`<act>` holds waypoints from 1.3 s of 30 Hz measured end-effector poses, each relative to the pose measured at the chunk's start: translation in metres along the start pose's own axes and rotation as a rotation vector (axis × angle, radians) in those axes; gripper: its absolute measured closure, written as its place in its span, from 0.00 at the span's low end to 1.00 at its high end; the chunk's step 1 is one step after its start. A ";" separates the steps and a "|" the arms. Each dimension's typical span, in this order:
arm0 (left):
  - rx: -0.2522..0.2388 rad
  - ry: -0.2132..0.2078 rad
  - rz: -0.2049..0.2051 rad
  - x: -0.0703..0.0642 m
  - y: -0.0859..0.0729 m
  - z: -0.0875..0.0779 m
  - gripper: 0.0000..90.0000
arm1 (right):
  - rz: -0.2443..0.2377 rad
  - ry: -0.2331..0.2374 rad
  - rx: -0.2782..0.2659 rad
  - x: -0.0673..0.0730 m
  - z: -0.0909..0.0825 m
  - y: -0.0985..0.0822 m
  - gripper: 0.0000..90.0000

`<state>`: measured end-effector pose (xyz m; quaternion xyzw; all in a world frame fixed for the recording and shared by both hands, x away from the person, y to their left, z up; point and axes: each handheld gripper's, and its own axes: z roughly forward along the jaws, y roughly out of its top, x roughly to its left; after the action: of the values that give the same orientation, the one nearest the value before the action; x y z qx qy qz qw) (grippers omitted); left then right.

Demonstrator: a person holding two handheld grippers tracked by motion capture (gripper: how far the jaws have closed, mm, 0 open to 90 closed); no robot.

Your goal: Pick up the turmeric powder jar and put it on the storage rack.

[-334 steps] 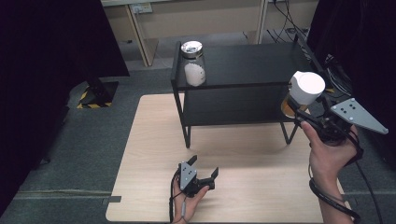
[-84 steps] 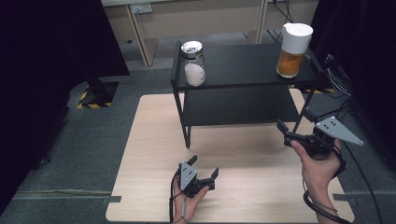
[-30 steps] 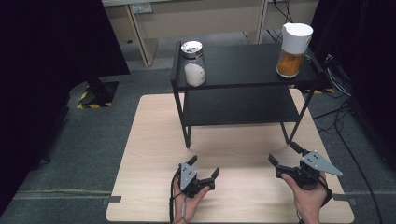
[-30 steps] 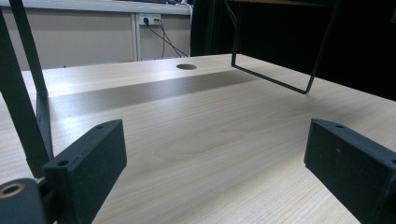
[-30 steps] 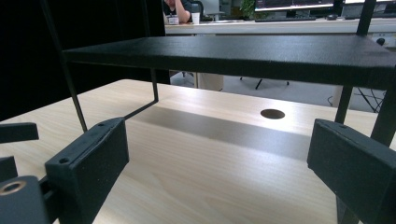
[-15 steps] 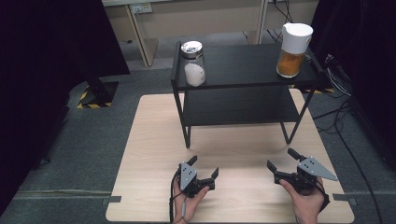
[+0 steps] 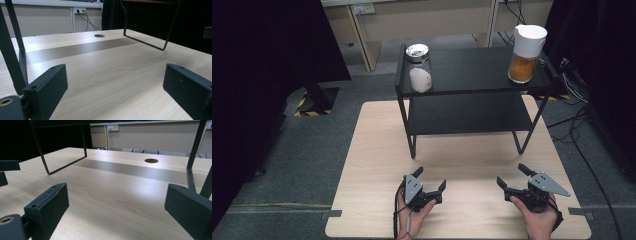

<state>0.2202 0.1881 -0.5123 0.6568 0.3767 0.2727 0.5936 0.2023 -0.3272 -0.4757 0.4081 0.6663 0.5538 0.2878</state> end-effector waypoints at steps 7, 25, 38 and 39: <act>0.000 -0.001 -0.002 0.000 0.000 0.000 0.06 | 0.001 0.002 0.015 0.000 0.002 -0.004 0.06; -0.001 -0.002 -0.004 0.001 0.000 0.000 0.06 | 0.008 -0.001 0.040 -0.001 0.002 -0.011 0.06; 0.000 -0.002 -0.003 0.000 0.000 0.000 0.06 | 0.003 0.001 0.044 -0.001 0.003 -0.012 0.06; 0.000 -0.002 -0.003 0.001 0.000 0.000 0.06 | 0.000 0.002 0.046 -0.001 0.003 -0.011 0.06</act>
<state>0.2205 0.1885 -0.5124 0.6566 0.3771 0.2709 0.5944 0.2027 -0.3272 -0.4874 0.4142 0.6790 0.5387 0.2778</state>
